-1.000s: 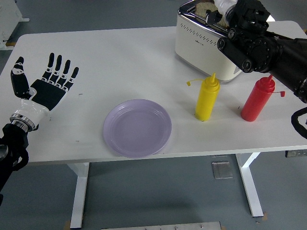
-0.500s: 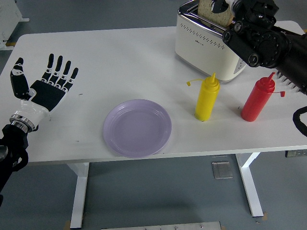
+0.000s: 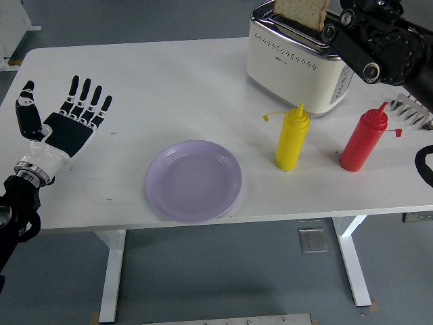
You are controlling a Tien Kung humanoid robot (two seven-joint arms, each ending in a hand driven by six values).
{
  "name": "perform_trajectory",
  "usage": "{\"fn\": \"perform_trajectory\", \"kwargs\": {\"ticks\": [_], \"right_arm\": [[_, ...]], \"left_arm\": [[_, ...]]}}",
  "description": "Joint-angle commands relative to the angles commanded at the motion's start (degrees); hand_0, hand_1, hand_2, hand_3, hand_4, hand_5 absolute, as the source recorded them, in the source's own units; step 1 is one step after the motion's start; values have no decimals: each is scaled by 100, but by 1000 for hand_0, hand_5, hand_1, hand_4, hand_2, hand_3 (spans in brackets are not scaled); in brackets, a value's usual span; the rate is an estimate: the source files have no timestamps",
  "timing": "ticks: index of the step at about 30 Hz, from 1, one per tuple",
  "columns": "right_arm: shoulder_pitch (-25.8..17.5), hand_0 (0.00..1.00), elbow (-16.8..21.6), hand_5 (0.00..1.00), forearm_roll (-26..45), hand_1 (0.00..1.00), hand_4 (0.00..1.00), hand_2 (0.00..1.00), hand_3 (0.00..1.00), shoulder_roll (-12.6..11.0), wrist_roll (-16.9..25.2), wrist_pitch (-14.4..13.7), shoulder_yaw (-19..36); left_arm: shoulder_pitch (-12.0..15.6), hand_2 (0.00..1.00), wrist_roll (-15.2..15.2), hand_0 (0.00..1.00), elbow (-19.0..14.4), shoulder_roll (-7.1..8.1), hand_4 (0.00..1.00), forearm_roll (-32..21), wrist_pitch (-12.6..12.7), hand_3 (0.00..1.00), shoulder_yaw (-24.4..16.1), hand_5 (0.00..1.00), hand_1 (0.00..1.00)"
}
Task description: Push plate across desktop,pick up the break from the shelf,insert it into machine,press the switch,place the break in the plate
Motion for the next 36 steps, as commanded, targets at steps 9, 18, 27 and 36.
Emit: {"fn": "perform_trajectory", "kwargs": {"ticks": [9, 18, 27, 36], "right_arm": [[-170, 357, 1033, 2, -803, 469, 117, 438, 382, -253, -30, 36, 834], [-327, 354, 2169, 2, -896, 456, 115, 432, 384, -624, -172, 260, 851], [-457, 345, 3399, 2, -171, 444, 120, 437, 393, -1090, -429, 650, 528], [-597, 316, 4710, 2, 1243, 429, 76, 399, 373, -1577, -921, 1227, 276]], "left_arm": [[31, 721, -15, 821, -13, -14, 798, 61, 10, 742, -89, 998, 768], [57, 702, -22, 815, -5, -27, 796, 81, 19, 730, -131, 998, 755], [69, 705, -22, 814, -1, -44, 796, 95, 19, 725, -161, 998, 755], [88, 706, -27, 814, 23, -58, 796, 129, 20, 716, -196, 998, 761]]}}
